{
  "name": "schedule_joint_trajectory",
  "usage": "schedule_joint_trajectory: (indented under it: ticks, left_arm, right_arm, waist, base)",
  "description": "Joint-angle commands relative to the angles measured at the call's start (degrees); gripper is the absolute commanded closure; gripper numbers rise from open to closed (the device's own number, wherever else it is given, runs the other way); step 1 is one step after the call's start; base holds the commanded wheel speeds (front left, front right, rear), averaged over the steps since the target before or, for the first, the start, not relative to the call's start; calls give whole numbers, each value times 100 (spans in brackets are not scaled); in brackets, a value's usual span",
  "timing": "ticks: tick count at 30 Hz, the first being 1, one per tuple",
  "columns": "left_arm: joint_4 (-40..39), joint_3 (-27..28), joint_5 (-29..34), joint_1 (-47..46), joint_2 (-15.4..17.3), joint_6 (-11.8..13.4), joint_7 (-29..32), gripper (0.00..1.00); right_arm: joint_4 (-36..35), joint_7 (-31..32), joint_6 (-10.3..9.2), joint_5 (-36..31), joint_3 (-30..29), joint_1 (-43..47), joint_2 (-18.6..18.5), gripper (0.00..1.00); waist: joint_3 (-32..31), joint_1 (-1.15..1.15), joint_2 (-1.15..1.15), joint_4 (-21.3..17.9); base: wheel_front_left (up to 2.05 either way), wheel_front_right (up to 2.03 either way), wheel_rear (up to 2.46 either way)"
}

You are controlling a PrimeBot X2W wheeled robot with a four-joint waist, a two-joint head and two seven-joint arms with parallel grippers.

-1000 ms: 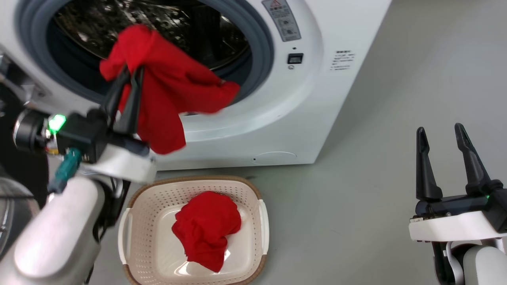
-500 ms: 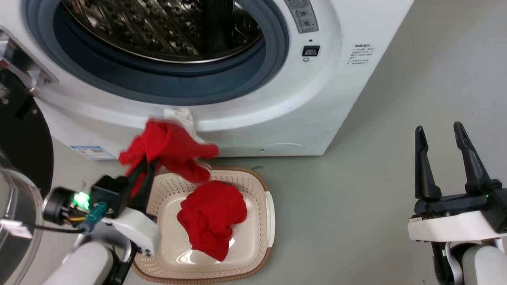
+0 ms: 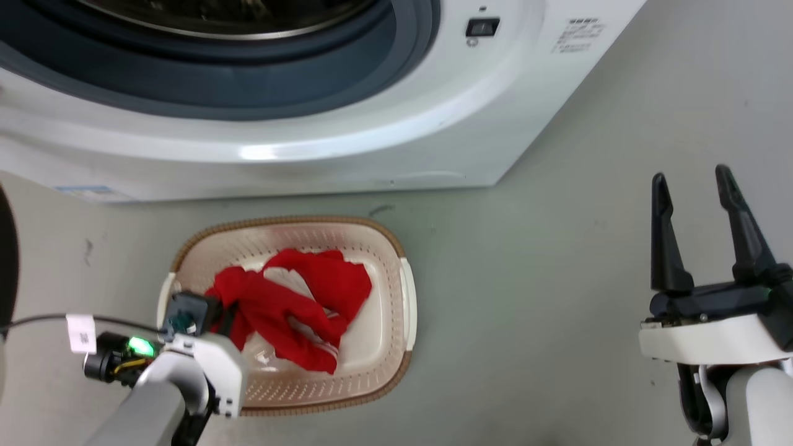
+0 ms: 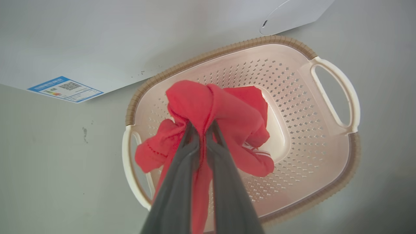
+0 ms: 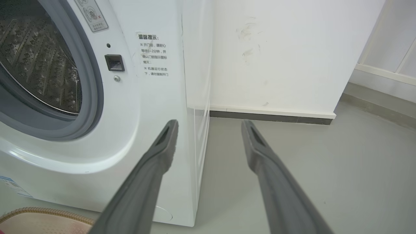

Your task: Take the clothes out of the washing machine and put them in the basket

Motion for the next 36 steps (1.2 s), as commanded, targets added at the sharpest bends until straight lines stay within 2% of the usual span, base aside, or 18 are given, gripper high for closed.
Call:
schedule_joint_trajectory:
  ticks: [1,10,15,23,31,32,33,34,36]
  left_arm:
    - [126,38,-55,-157,-66,-23,-37,100]
    - [2096,123,-151,-1258,-455,-312,-112,100]
    - [2939,113,-190,-1692,-673,-462,-242,100]
    - [3744,134,-251,-2220,-983,-583,-560,100]
    - [4093,276,-421,-2566,-1160,-571,-710,100]
    - [4112,269,-417,-2582,-1172,-568,-741,69]
    - [4136,256,-405,-2586,-1182,-549,-761,31]
    - [4157,245,-401,-2575,-1195,-545,-768,0]
    - [4188,221,-406,-2514,-1221,-579,-801,0]
  right_arm:
    - [-48,-11,-4,-10,2,-97,1,0]
    - [-210,-11,-4,-122,45,-334,1,0]
    - [-281,-11,-4,-124,16,-404,1,0]
    - [-384,-11,-4,-138,14,-435,2,0]
    - [-413,-11,-4,-171,59,-467,1,0]
    - [-392,-11,-4,-180,61,-479,1,0]
    - [-371,-11,-4,-183,63,-493,1,0]
    - [-355,-11,-4,-181,67,-509,1,0]
    - [-332,-11,-4,-173,91,-518,1,0]
  waist:
    - [302,0,0,-64]
    - [1150,0,0,-219]
    - [1465,0,0,-293]
    - [1844,0,0,-327]
    - [1981,0,0,-287]
    - [1965,0,0,-286]
    - [1940,0,0,-287]
    - [1905,0,0,-289]
    - [1810,0,0,-299]
  base:
    - [0,0,0]
    - [0,0,0]
    - [0,0,0]
    - [0,0,0]
    - [0,0,0]
    - [0,0,0]
    - [0,0,0]
    - [0,0,0]
    - [0,0,0]
